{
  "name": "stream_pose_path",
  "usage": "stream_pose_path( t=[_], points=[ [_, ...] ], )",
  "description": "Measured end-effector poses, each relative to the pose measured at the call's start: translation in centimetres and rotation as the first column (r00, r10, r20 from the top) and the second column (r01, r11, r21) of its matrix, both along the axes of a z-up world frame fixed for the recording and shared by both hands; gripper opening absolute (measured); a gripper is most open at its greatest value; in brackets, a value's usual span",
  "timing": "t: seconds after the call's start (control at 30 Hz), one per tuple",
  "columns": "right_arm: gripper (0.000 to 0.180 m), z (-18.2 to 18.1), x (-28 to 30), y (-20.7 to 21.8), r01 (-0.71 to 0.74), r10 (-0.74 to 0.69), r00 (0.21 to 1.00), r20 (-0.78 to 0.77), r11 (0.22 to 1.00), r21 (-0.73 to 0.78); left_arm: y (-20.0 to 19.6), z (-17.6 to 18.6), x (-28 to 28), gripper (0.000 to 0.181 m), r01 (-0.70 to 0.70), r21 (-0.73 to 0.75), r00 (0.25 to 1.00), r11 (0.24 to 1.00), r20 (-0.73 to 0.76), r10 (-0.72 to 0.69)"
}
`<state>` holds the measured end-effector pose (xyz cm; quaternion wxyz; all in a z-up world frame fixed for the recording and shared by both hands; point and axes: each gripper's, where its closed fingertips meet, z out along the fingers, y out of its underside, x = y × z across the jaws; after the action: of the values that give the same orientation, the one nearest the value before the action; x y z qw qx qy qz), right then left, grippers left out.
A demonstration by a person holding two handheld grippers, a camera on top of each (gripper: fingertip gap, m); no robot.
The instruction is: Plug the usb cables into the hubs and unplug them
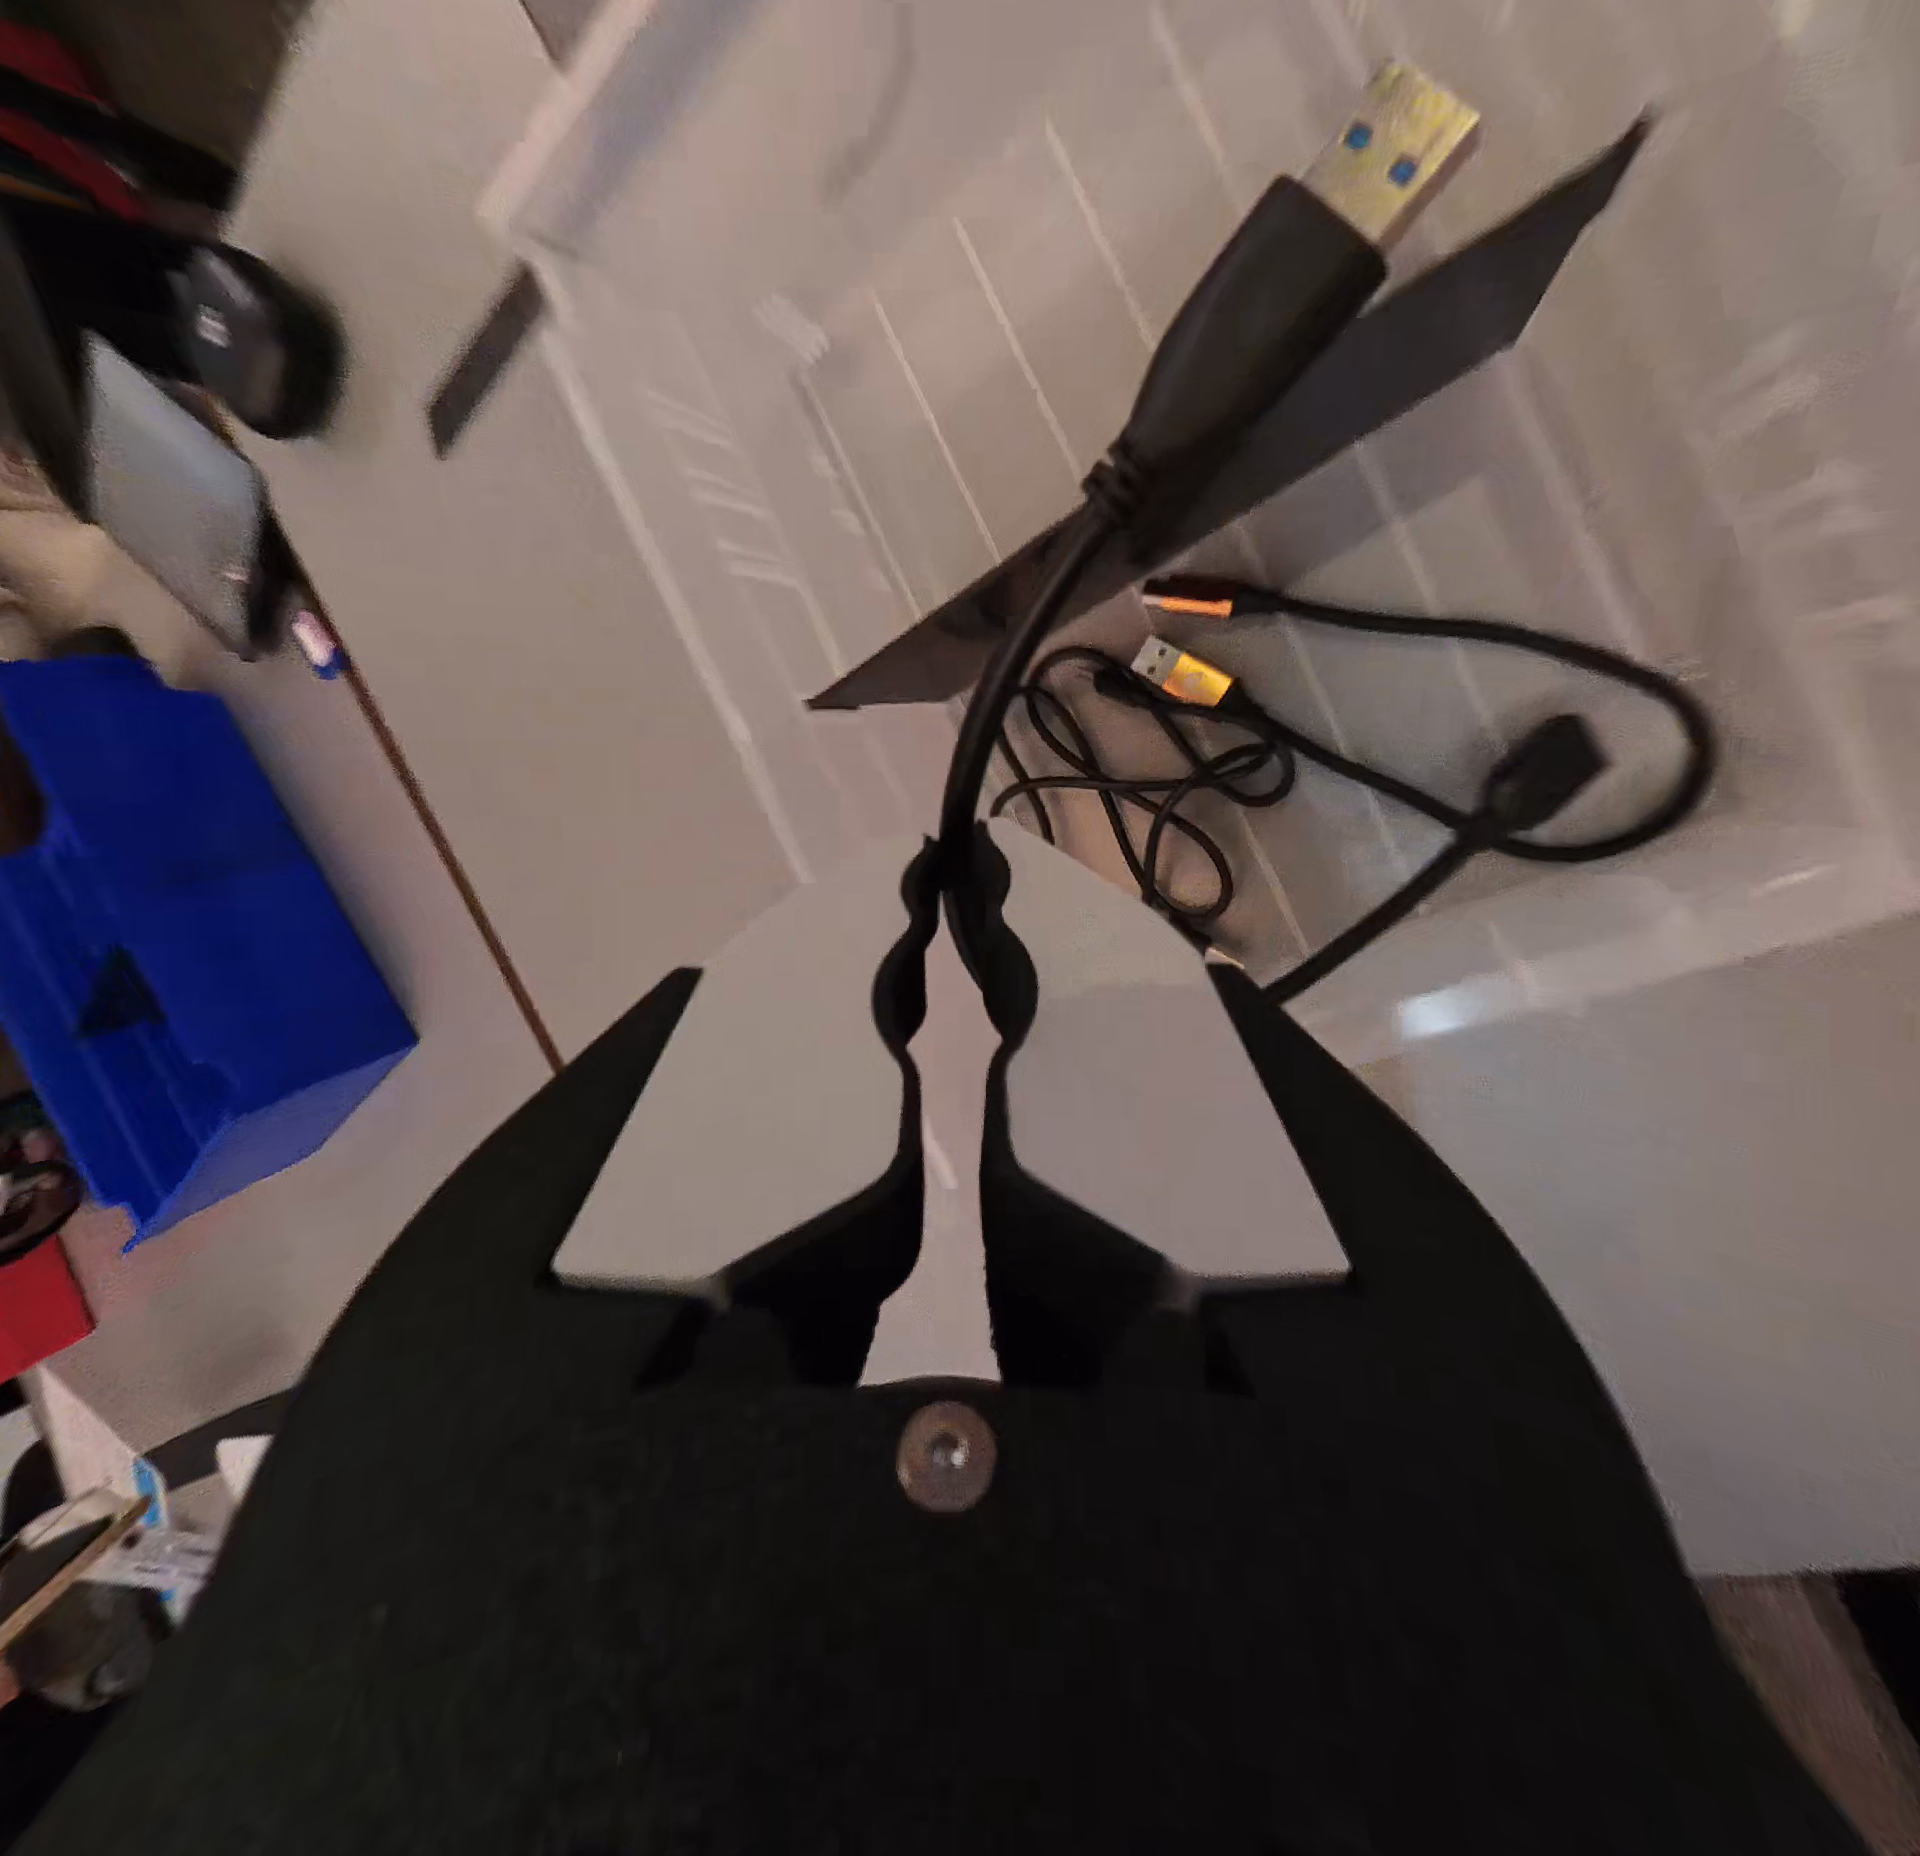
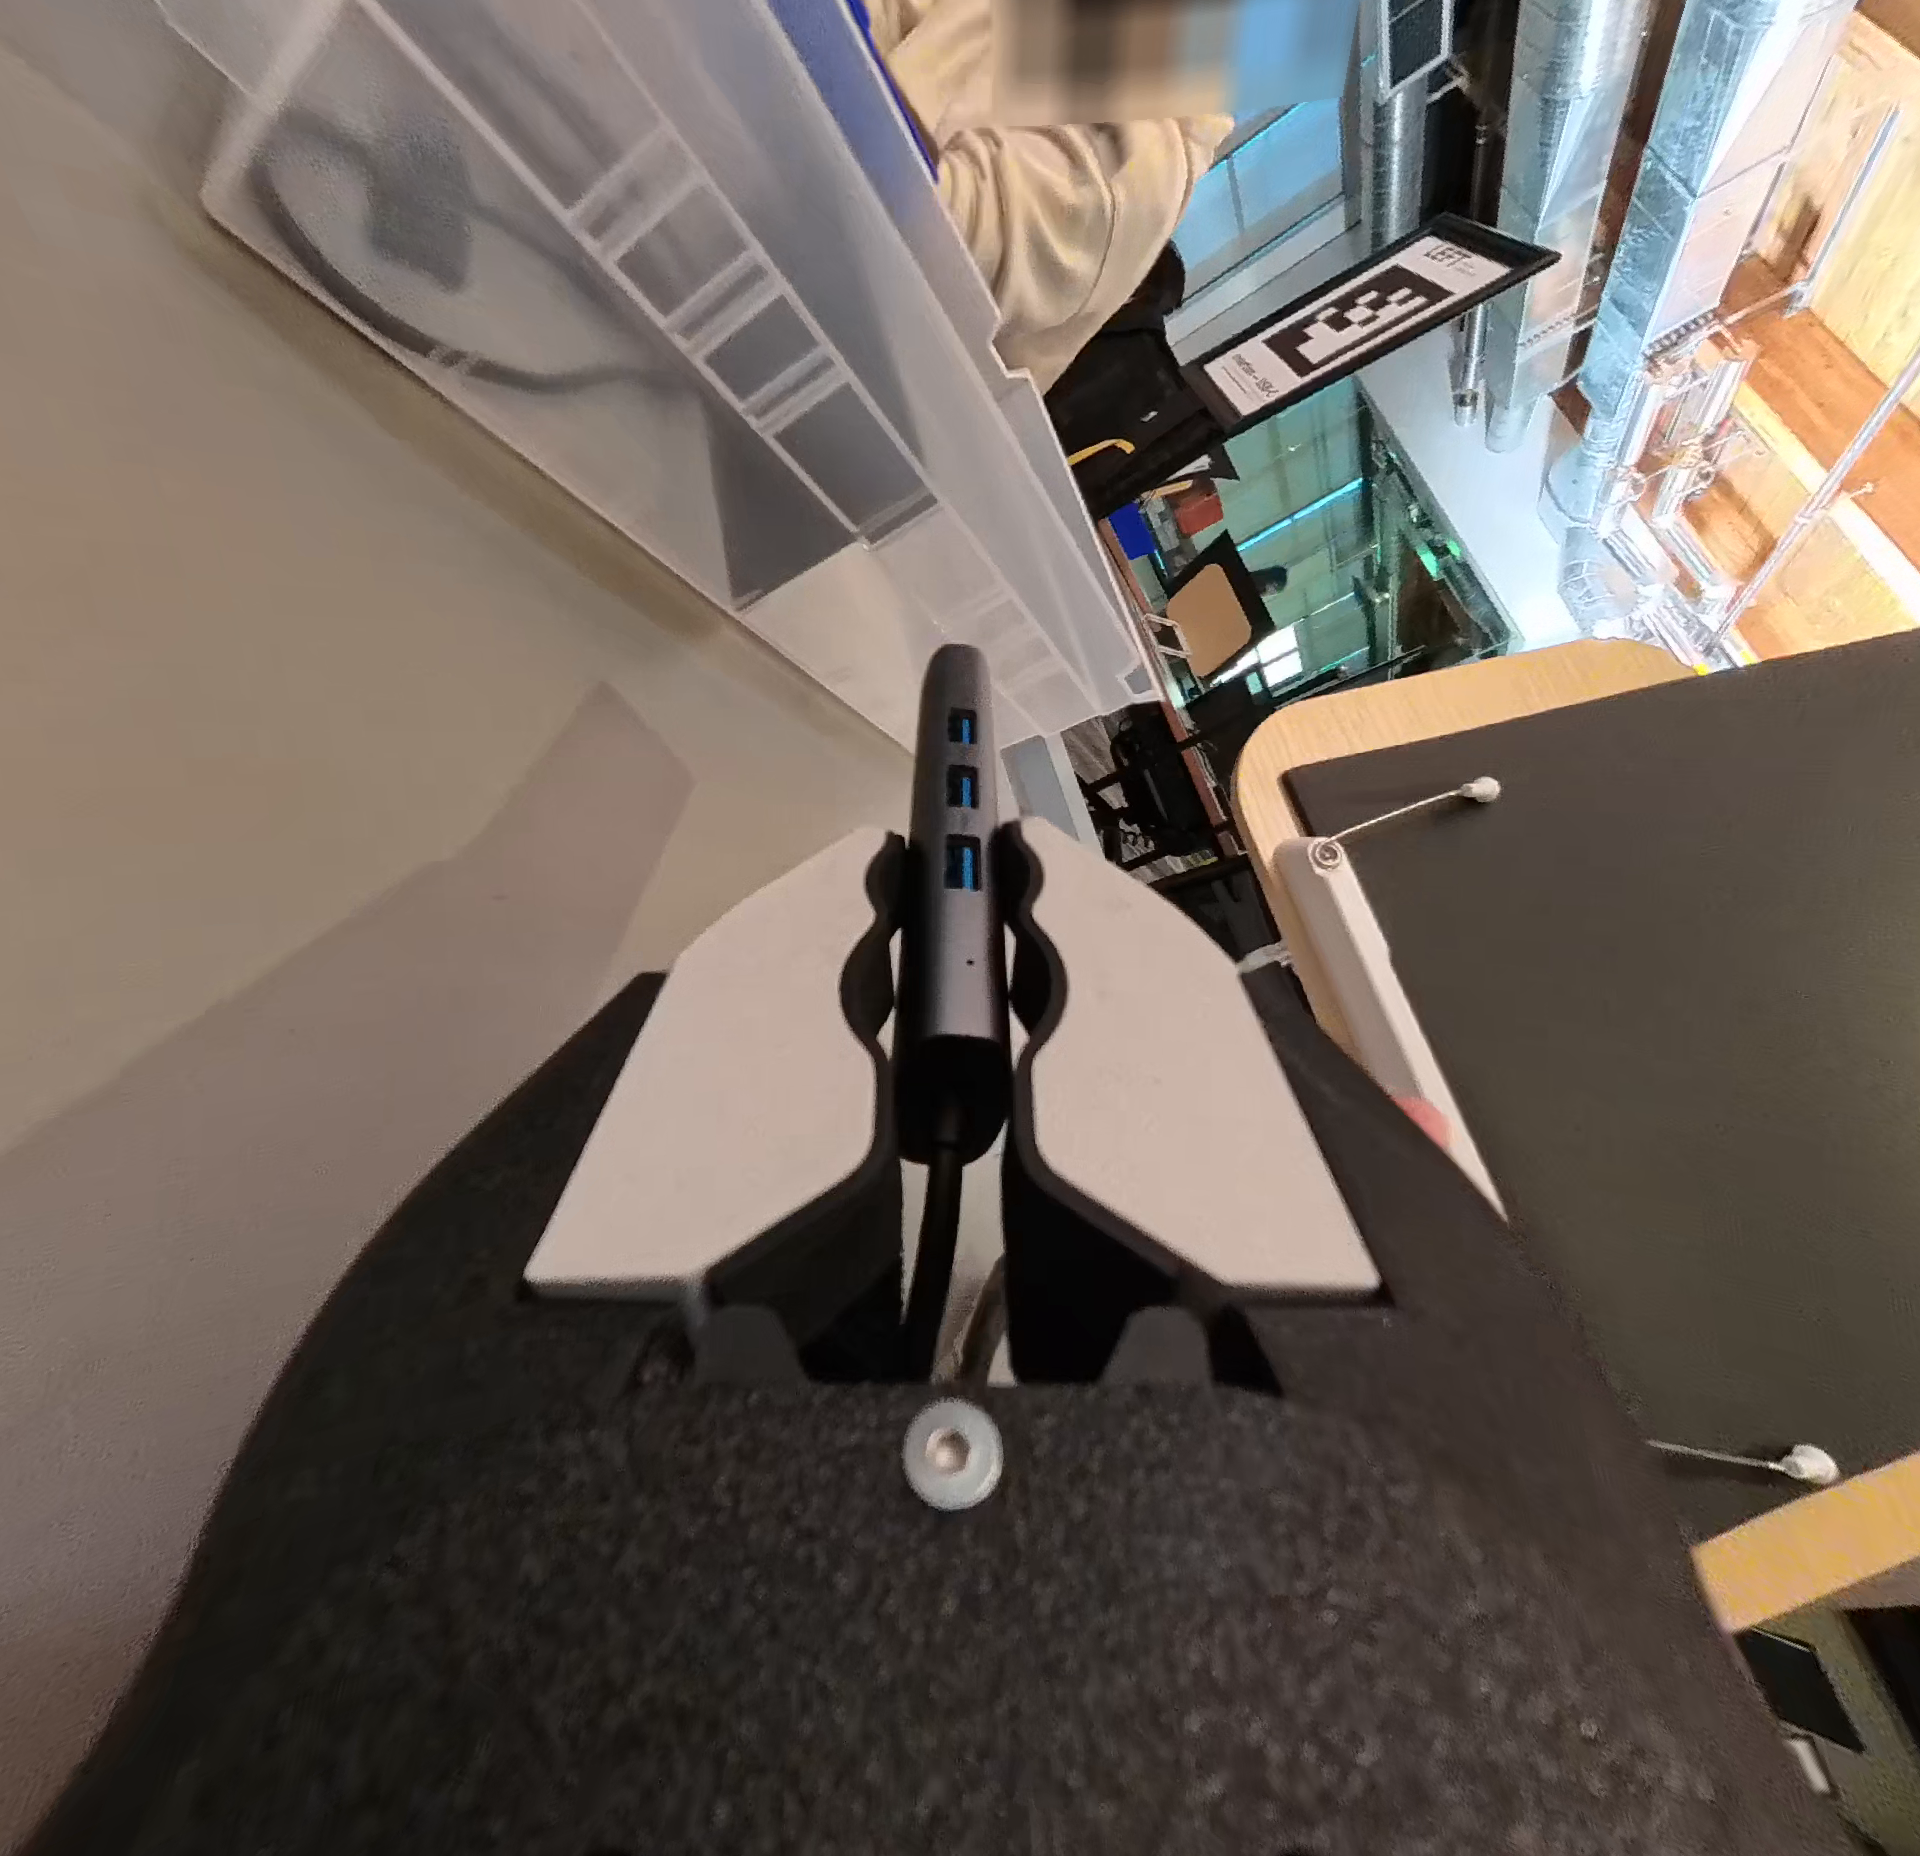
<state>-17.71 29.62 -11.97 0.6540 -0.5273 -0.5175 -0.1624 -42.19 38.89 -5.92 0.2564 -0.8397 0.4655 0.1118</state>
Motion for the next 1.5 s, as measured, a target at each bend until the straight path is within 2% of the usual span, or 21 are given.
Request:
stream_pose_path(
  t=[0.2,0.3,0.37,0.47,0.57,0.63,0.67,0.73,0.8,0.87,0.97,1.17,1.27,1.37,1.5],
  points=[
    [0.017,0.3,0.2,0.0,-0.001,0.001,1.000,-0.025,1.000,0.003,-4.8,9.7,1.6,0.005,0.052,0.134,0.991,0.990,0.118,-0.068],
    [0.017,0.6,0.3,-0.1,-0.004,0.005,0.999,-0.044,1.000,0.003,-8.1,13.0,2.9,0.004,0.086,0.151,0.976,0.985,0.186,-0.114],
    [0.017,0.9,0.5,-0.1,-0.005,0.005,0.997,-0.077,1.000,-0.006,-10.6,13.8,4.1,0.005,0.122,0.132,0.960,0.984,0.236,-0.150],
    [0.017,0.9,0.6,-0.1,-0.012,0.009,0.995,-0.103,1.000,-0.024,-14.3,11.7,6.3,0.005,0.191,0.011,0.928,0.981,0.323,-0.185],
    [0.017,0.9,0.5,-0.2,-0.023,0.021,0.995,-0.102,0.999,-0.024,-17.1,6.9,8.1,0.004,0.225,-0.122,0.900,0.967,0.406,-0.158],
    [0.017,0.8,0.3,-0.3,-0.033,0.031,0.995,-0.097,0.999,-0.022,-17.3,4.2,8.5,0.005,0.194,-0.118,0.902,0.974,0.413,-0.129],
    [0.017,0.7,0.2,-0.4,-0.039,0.036,0.995,-0.092,0.999,-0.023,-16.8,3.7,8.3,0.005,0.154,-0.073,0.906,0.985,0.407,-0.112],
    [0.017,0.6,0.1,-0.4,-0.042,0.040,0.996,-0.081,0.999,-0.024,-14.5,4.9,7.4,0.005,0.027,0.099,0.906,0.995,0.417,-0.066],
    [0.017,0.5,0.0,-0.4,-0.041,0.039,0.997,-0.072,0.999,-0.023,-12.9,6.9,6.3,0.005,-0.066,0.311,0.922,0.948,0.383,-0.061],
    [0.017,0.5,0.1,-0.4,-0.037,0.036,0.997,-0.068,0.999,-0.022,-13.4,6.8,7.1,0.005,-0.068,0.391,0.926,0.918,0.368,-0.088],
    [0.017,0.5,0.2,-0.3,-0.034,0.032,0.997,-0.073,0.999,-0.025,-15.7,3.0,9.2,0.005,-0.026,0.436,0.936,0.900,0.327,-0.132],
    [0.017,0.1,0.1,-0.3,-0.034,0.032,0.998,-0.057,0.999,-0.033,-22.2,-5.7,12.7,0.005,-0.010,0.253,0.861,0.967,0.494,-0.120],
    [0.017,0.0,0.0,-0.4,-0.035,0.034,0.998,-0.049,0.999,-0.032,-24.3,-7.7,13.1,0.006,-0.001,0.170,0.829,0.985,0.550,-0.094],
    [0.017,0.0,0.0,-0.3,-0.035,0.034,0.998,-0.045,0.999,-0.033,-25.3,-8.1,13.0,0.009,0.015,0.101,0.800,0.995,0.595,-0.072],
    [0.017,-0.1,0.0,-0.3,-0.034,0.033,0.998,-0.044,0.999,-0.035,-27.9,-8.7,14.6,0.023,0.127,-0.013,0.747,0.992,0.659,-0.087]
  ],
)
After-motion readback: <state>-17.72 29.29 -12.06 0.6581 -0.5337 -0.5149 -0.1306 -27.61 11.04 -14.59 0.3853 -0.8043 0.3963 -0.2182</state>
